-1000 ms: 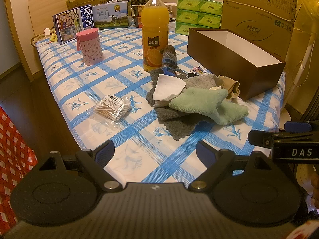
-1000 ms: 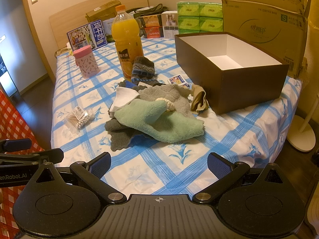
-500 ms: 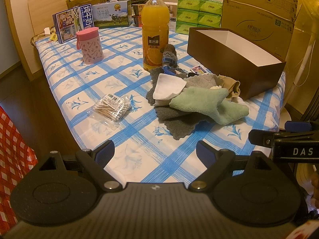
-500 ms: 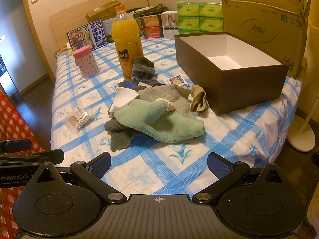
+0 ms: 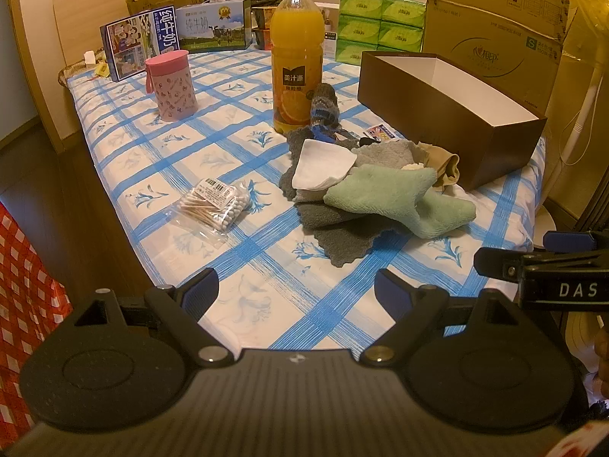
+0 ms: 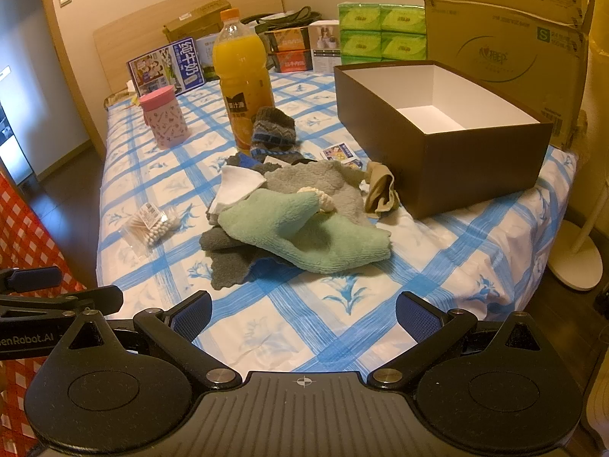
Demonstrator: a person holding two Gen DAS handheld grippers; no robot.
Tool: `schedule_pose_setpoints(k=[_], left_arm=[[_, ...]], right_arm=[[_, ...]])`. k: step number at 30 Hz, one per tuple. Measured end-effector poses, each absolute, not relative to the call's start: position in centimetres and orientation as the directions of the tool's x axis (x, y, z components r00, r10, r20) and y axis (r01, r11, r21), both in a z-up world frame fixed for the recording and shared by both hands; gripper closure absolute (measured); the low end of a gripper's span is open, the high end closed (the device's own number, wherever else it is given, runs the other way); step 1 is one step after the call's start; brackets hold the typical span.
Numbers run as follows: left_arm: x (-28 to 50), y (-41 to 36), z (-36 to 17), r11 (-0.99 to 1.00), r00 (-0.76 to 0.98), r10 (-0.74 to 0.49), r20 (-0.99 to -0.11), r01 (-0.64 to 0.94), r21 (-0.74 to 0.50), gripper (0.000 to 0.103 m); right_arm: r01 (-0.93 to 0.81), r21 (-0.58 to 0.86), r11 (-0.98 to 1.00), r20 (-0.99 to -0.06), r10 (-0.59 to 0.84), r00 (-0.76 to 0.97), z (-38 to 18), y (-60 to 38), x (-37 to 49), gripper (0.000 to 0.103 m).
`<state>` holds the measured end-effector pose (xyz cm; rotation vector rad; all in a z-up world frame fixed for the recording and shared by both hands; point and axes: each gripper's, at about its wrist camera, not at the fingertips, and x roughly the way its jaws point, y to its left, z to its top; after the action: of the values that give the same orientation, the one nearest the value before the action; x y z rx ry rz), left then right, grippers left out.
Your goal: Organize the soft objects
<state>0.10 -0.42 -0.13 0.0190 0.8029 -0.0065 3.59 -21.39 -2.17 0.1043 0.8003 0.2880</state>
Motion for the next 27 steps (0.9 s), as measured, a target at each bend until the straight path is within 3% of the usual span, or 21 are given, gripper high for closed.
schedule_pose_setpoints(k=[27], left_arm=[[1.9,1.0,-2.1,1.000,0.676,-0.008,-0.737,0.005,-0.007,0.015]], right_arm=[[-0.229,0.232,0.946,-0.655,0.325,0.682,-3.1,-21.2,5.4,0.001]])
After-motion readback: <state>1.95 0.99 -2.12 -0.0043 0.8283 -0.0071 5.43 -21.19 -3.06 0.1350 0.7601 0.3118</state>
